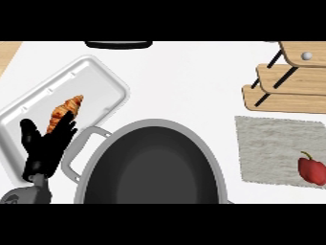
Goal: Pick the lemon from the placemat and place it in the tiered shelf
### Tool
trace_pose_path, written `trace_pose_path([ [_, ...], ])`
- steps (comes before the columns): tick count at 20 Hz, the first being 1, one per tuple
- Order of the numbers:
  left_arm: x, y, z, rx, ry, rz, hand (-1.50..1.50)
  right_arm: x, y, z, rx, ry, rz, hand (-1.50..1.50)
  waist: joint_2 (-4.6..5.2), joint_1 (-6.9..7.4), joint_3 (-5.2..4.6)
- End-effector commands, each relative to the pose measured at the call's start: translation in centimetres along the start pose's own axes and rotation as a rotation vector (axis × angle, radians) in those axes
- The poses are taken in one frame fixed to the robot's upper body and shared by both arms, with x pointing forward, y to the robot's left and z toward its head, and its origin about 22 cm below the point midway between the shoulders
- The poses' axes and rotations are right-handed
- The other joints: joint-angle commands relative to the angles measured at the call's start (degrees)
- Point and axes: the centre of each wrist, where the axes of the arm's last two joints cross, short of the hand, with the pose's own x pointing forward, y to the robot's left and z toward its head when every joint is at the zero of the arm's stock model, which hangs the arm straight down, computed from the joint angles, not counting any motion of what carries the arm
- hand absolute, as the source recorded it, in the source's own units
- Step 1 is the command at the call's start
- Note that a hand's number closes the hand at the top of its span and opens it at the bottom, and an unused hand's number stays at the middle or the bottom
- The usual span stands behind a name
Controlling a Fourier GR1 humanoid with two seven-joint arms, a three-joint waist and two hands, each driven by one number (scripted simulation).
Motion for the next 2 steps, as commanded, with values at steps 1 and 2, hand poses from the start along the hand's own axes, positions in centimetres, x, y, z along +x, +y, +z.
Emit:
trace_pose_path([
  [1,-0.4,0.4,-0.4,-0.006,0.021,0.001,0.00,-1.2,-2.6,0.6,0.026,0.001,0.007,-1.50,0.24,0.25,-0.07],
  [2,-0.6,-0.2,0.0,0.010,0.022,-0.012,0.00,0.0,-4.1,1.0,0.024,0.017,-0.013,-1.50,0.22,0.39,-0.03],
])
